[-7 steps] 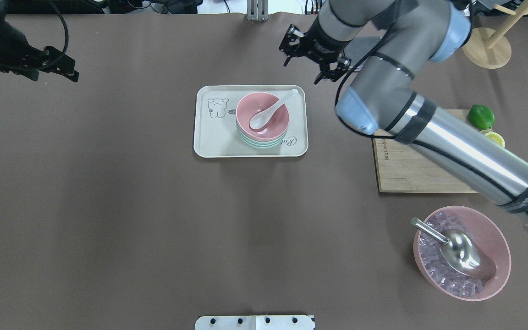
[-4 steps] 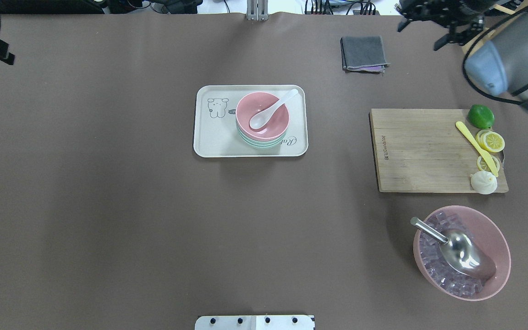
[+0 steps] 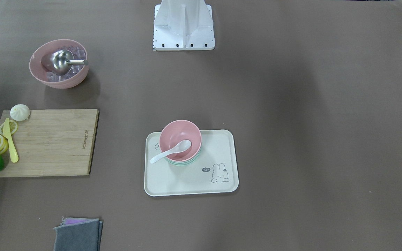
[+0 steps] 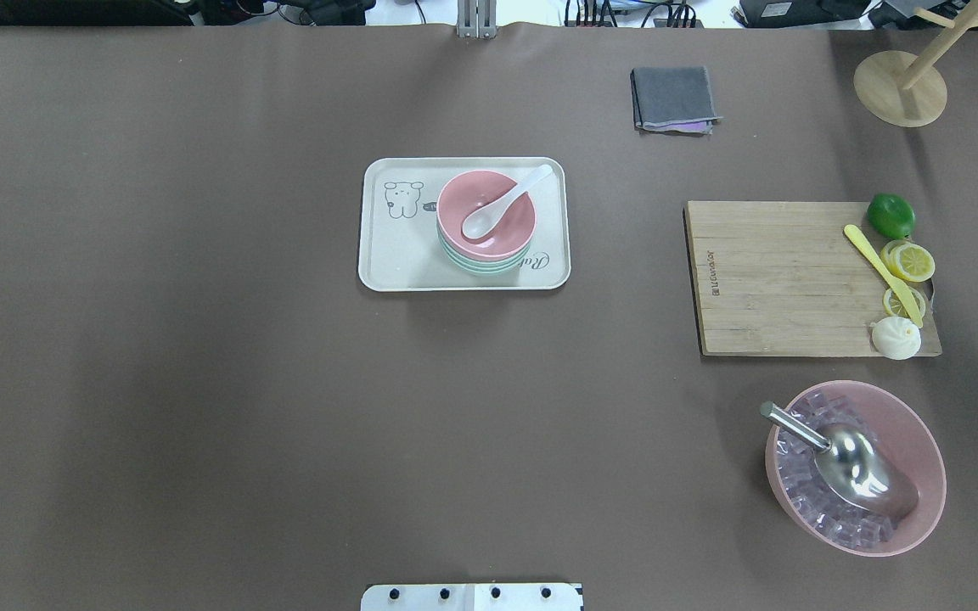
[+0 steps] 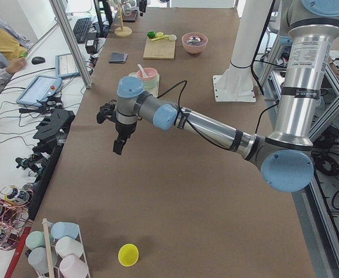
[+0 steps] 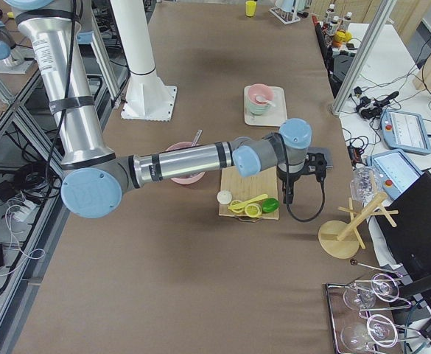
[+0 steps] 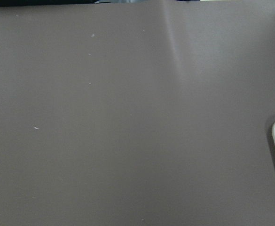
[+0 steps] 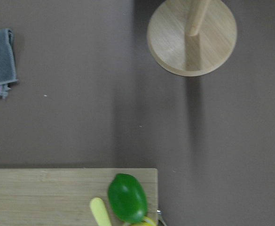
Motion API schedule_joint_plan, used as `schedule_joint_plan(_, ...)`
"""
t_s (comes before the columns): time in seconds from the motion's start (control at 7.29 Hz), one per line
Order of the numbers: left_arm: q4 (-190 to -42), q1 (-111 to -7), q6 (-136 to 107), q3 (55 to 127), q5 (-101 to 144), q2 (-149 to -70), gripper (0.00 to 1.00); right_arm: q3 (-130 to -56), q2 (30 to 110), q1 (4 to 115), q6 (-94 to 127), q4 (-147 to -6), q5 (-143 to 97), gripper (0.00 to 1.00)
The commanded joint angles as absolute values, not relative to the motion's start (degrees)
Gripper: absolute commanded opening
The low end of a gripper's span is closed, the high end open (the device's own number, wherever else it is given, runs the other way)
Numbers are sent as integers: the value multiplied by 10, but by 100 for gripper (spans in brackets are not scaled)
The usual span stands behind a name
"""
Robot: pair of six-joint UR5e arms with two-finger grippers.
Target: Stack pink bowl on green and place spoon
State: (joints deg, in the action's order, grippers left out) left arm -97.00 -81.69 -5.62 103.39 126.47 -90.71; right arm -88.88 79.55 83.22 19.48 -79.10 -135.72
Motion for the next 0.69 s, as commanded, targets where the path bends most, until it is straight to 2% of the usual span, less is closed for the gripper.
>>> schedule_joint_plan(0.0, -974, -828, -49, 1026, 1268, -876, 98, -893, 837, 881, 66, -804, -1345, 100)
schedule_joint_plan(0.55, -969, -827, -58, 1023, 1355, -869, 98, -924, 819, 864, 40, -855, -1299, 100)
